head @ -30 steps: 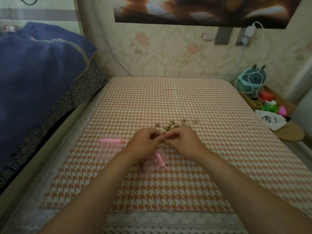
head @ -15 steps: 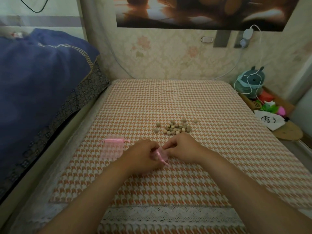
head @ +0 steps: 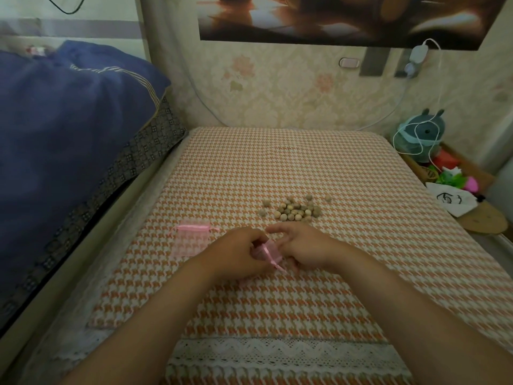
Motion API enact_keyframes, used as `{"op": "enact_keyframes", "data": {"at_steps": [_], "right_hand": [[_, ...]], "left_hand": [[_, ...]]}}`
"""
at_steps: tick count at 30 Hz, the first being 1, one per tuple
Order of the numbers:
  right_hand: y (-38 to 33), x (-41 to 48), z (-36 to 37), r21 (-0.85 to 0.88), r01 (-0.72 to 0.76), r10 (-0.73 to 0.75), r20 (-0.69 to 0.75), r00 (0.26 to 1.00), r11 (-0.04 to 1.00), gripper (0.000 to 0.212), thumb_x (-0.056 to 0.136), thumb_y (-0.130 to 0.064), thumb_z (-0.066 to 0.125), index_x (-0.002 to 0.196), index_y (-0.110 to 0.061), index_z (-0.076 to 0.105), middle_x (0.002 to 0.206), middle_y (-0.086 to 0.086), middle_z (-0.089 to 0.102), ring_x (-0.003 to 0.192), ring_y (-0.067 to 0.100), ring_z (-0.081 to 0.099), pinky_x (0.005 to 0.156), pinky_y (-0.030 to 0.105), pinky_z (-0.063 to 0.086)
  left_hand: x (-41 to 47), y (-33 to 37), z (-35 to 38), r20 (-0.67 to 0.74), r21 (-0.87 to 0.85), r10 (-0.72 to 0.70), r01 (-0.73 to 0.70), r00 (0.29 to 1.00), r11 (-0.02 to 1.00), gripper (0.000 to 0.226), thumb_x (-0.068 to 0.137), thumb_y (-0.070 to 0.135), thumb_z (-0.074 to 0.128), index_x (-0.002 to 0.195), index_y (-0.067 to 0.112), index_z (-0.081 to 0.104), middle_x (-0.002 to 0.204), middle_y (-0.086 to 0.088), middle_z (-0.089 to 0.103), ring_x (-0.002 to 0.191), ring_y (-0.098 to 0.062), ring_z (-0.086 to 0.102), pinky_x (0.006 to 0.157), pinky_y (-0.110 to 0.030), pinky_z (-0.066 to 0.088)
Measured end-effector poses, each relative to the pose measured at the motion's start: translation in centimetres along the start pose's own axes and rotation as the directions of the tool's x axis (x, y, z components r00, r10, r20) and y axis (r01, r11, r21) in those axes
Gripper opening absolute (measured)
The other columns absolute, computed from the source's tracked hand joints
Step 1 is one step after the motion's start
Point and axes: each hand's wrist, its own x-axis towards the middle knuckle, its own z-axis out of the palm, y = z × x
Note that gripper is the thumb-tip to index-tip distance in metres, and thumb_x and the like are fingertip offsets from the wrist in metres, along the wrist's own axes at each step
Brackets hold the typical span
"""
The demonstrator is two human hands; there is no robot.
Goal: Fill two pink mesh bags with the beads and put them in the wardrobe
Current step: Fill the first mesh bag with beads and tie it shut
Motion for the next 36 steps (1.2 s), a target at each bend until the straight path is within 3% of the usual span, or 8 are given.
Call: {"op": "enact_keyframes", "data": {"at_steps": [5,8,11,15,19,24,33,36], "right_hand": [[0.6,0.6,-0.9,-0.1,0.007,-0.025,-0.175,0.984,0.995,0.042,0.097,-0.006,0.054,0.138,-0.017,0.055,0.098,0.002,0.078,0.045,0.011,0.058,0.05,0.025,0.046],[1.2,1.7,-1.3,-0.183,0.019,-0.072,-0.29,0.954,0.983,0.032,0.099,-0.011,0.054,0.128,-0.02,0.064,0.098,-0.001,0.074,0.048,0.005,0.058,0.052,0.028,0.049],[1.1,2.8,-1.4,-0.268,0.047,-0.15,-0.376,0.914,0.962,0.024,0.098,-0.016,0.061,0.119,-0.023,0.07,0.1,-0.007,0.069,0.078,0.008,0.066,0.068,0.025,0.053],[0.9,4.6,-1.3,-0.376,0.052,-0.214,-0.401,0.891,0.925,0.029,0.093,-0.019,0.069,0.122,-0.024,0.071,0.112,-0.006,0.072,0.104,0.013,0.067,0.09,0.03,0.054],[0.5,5.9,-0.8,-0.471,0.044,-0.251,-0.387,0.887,0.881,0.04,0.099,-0.018,0.059,0.136,-0.029,0.064,0.132,-0.007,0.067,0.092,0.007,0.066,0.072,0.017,0.047],[0.3,7.5,-0.3,-0.465,0.127,-0.303,-0.327,0.895,0.876,0.04,0.093,-0.008,0.061,0.126,-0.027,0.071,0.126,-0.002,0.071,0.116,0.018,0.064,0.099,0.032,0.05],[0.7,7.5,-0.3,-0.288,0.176,-0.28,-0.371,0.885,0.941,0.032,0.086,0.001,0.069,0.103,-0.025,0.077,0.083,-0.02,0.069,0.067,-0.018,0.06,0.062,0.004,0.045],[0.4,6.6,-0.3,-0.219,0.207,-0.281,-0.4,0.872,0.953,0.029,0.084,-0.001,0.073,0.094,-0.028,0.075,0.084,-0.015,0.072,0.067,-0.014,0.063,0.06,0.006,0.046]], "left_hand": [[0.2,0.0,-0.5,0.037,-0.019,-0.073,0.074,0.997,0.997,0.056,0.075,0.058,0.077,0.121,0.03,0.061,0.103,0.015,0.058,0.088,-0.003,0.057,0.075,-0.024,0.049],[1.3,-0.3,-1.0,-0.055,-0.084,-0.111,0.106,0.992,0.991,0.046,0.087,0.056,0.065,0.124,0.029,0.062,0.105,0.016,0.062,0.088,-0.002,0.06,0.077,-0.027,0.053],[2.9,-0.9,-1.3,-0.216,-0.075,-0.169,0.156,0.962,0.985,0.028,0.095,0.04,0.062,0.119,0.026,0.063,0.105,0.012,0.063,0.088,-0.007,0.06,0.078,-0.032,0.053],[4.7,-2.1,-0.6,-0.33,-0.069,-0.228,0.218,0.916,0.974,0.032,0.096,0.028,0.061,0.126,0.02,0.063,0.119,0.003,0.064,0.102,-0.018,0.061,0.091,-0.036,0.052],[6.3,-2.8,0.3,-0.285,-0.001,-0.225,0.235,0.932,0.972,0.041,0.096,0.031,0.057,0.135,0.019,0.059,0.127,-0.004,0.064,0.114,-0.025,0.059,0.097,-0.041,0.051],[7.6,-3.0,0.4,-0.223,0.08,-0.196,0.218,0.955,0.973,0.035,0.09,0.035,0.058,0.122,0.026,0.07,0.119,-0.007,0.065,0.106,-0.03,0.063,0.086,-0.044,0.056],[7.1,-3.4,0.4,-0.262,-0.11,-0.249,0.228,0.932,0.967,0.015,0.091,0.037,0.068,0.1,0.026,0.07,0.104,0.002,0.072,0.096,-0.02,0.065,0.085,-0.037,0.054],[6.5,-2.7,-0.1,-0.253,-0.185,-0.249,0.205,0.935,0.961,0.015,0.093,0.039,0.066,0.089,0.025,0.068,0.088,0.005,0.069,0.084,-0.017,0.064,0.071,-0.031,0.05]]}}
